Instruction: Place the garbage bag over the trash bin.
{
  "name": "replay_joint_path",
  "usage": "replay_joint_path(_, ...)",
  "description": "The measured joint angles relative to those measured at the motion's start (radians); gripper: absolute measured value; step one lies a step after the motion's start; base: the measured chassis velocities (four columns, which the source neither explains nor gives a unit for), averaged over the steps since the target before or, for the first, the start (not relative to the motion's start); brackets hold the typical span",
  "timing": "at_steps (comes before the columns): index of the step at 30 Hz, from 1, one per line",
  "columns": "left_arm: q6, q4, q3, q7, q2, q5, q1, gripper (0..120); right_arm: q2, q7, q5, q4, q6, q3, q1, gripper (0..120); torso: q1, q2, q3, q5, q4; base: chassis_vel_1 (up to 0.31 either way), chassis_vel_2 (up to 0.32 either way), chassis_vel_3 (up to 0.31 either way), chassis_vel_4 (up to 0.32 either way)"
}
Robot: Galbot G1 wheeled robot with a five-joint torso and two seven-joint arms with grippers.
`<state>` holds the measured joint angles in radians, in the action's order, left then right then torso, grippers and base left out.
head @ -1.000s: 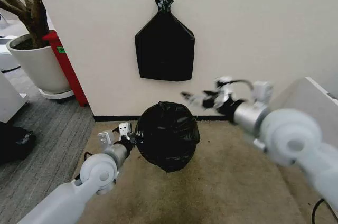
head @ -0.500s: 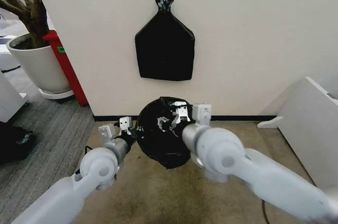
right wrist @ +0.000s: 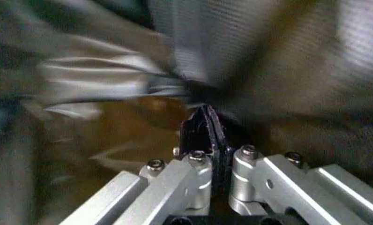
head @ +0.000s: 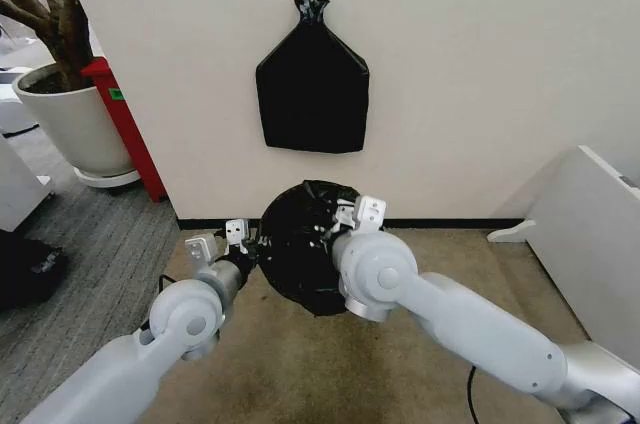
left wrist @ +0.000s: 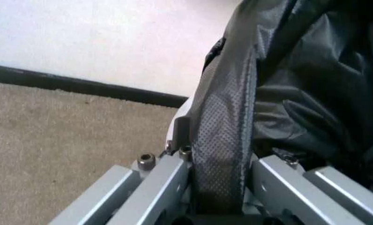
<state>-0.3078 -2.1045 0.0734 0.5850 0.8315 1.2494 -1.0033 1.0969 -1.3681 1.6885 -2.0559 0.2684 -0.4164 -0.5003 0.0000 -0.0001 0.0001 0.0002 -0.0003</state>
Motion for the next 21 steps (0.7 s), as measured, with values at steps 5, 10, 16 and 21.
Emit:
replay_joint_path(5,0.003,0.012,-0.007,-0.010,0.010,-0.025,0.002,1,0.000,0.003,0.019,-0.018,-0.014,0.012,0.008,0,0.000,0.000,0.000,0.0001,0.0001,0.000,0.000,0.000,0.000)
replay_joint_path(10,0.005,0.027,-0.018,-0.018,0.019,-0.061,0.006,1,0.021,0.008,0.053,-0.049,-0.021,-0.010,0.067,0,0.000,0.000,0.000,-0.0005,0.0004,0.000,0.000,0.000,0.000)
replay_joint_path(16,0.012,0.030,-0.021,-0.041,0.019,-0.121,0.000,1,0.071,0.008,0.049,-0.004,-0.022,-0.036,0.112,0,0.000,0.000,0.000,-0.0002,0.0004,0.000,0.000,0.000,0.000)
replay_joint_path(21,0.020,0.024,-0.021,-0.058,0.017,-0.175,-0.014,1,0.138,0.005,-0.017,0.108,-0.017,-0.050,0.123,0,0.000,0.000,0.000,-0.0003,0.0005,0.000,0.000,0.000,0.000)
